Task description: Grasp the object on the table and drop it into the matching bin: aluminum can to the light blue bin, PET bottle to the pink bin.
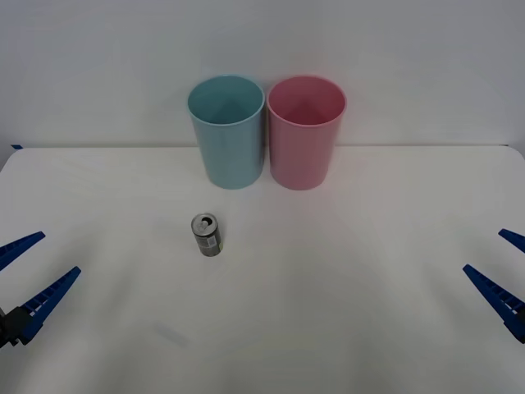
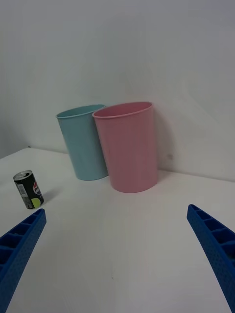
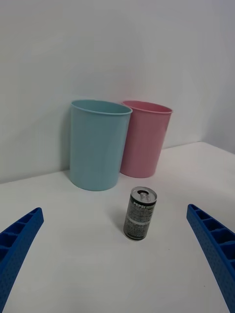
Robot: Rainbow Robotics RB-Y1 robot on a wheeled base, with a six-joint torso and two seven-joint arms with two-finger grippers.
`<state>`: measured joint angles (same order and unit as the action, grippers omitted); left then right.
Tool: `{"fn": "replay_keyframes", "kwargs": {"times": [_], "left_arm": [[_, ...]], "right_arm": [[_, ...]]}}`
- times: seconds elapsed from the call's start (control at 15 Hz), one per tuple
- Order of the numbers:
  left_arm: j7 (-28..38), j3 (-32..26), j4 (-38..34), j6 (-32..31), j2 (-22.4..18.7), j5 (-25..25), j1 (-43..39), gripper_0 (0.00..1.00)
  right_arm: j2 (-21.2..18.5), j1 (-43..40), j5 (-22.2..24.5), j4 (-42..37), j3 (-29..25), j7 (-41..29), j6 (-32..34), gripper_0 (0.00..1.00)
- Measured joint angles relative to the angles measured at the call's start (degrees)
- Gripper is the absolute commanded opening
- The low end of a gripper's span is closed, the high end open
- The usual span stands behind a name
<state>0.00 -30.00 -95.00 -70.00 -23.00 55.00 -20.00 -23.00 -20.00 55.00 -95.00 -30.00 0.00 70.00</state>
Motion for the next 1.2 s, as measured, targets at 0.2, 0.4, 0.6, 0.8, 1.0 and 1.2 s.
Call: {"fn": "replay_keyframes", "kwargs": {"times": [0.2,0.4,0.6,0.8,1.0,1.2], "left_arm": [[0.0,0.0,0.3,0.1,0.3,0.0,0.0,1.0],[-0.1,0.2,0.9,0.3,-0.1,-0.4,-0.1,1.0],[-0.2,0.4,1.0,1.0,-1.1,-0.5,-0.5,1.0],[-0.7,1.0,1.0,1.6,-1.1,0.2,-1.2,1.0],[-1.1,1.9,1.0,2.9,-1.1,2.4,-1.3,1.0],[-2.5,4.7,1.0,6.0,-1.1,2.6,-1.8,1.0]], "right_arm": [[0.0,0.0,0.0,0.0,0.0,0.0,0.0,1.0],[0.0,0.0,0.0,0.0,0.0,0.0,0.0,1.0],[0.0,0.0,0.0,0.0,0.0,0.0,0.0,1.0],[0.0,0.0,0.0,0.0,0.0,0.0,0.0,1.0],[0.0,0.0,0.0,0.0,0.0,0.0,0.0,1.0],[0.0,0.0,0.0,0.0,0.0,0.0,0.0,1.0]]}}
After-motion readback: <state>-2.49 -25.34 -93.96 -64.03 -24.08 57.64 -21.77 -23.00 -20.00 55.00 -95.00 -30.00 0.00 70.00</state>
